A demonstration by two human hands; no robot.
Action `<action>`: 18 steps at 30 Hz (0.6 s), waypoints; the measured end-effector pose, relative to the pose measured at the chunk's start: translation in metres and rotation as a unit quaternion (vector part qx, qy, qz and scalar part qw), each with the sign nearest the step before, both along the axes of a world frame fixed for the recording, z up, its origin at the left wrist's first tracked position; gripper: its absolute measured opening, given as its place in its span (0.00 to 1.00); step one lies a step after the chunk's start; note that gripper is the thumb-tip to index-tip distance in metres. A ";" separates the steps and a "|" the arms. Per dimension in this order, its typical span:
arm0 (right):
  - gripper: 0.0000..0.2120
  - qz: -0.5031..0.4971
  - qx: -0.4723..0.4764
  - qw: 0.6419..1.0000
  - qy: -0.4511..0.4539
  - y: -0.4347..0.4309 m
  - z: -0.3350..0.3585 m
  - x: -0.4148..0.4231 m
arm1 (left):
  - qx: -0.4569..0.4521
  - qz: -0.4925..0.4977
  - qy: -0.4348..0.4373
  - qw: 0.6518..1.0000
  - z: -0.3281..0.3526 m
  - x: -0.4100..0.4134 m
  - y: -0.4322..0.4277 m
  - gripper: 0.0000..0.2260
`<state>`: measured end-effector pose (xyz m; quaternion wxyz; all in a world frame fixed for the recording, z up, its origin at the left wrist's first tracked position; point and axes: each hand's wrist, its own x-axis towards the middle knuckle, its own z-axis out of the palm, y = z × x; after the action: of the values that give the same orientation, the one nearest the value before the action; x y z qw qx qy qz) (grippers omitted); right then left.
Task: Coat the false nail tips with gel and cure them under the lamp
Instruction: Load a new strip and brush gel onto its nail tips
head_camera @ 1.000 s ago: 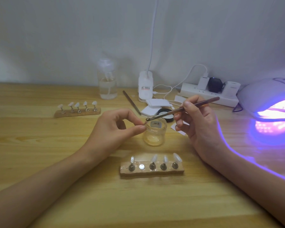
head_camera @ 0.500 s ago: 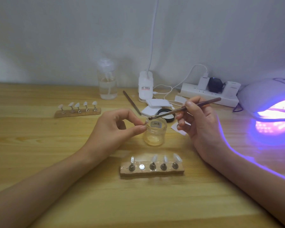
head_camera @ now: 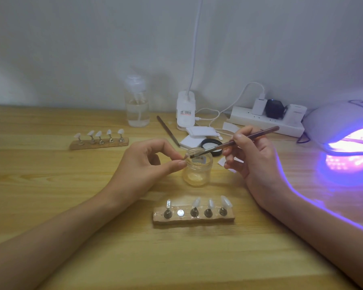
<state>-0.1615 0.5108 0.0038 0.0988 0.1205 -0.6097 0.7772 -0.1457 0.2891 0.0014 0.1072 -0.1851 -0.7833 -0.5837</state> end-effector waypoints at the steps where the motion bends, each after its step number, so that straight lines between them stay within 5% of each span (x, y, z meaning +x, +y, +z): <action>1: 0.09 0.003 -0.014 1.000 0.001 0.000 0.001 0.000 | 0.001 -0.001 -0.002 1.000 0.000 0.000 0.000 0.09; 18: 0.09 0.005 -0.020 1.000 -0.010 0.002 0.000 -0.002 | -0.013 0.000 0.013 1.000 -0.002 0.000 -0.001 0.06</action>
<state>-0.1636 0.5124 0.0033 0.0913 0.1135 -0.5947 0.7907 -0.1461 0.2880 -0.0009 0.1152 -0.1937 -0.7893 -0.5712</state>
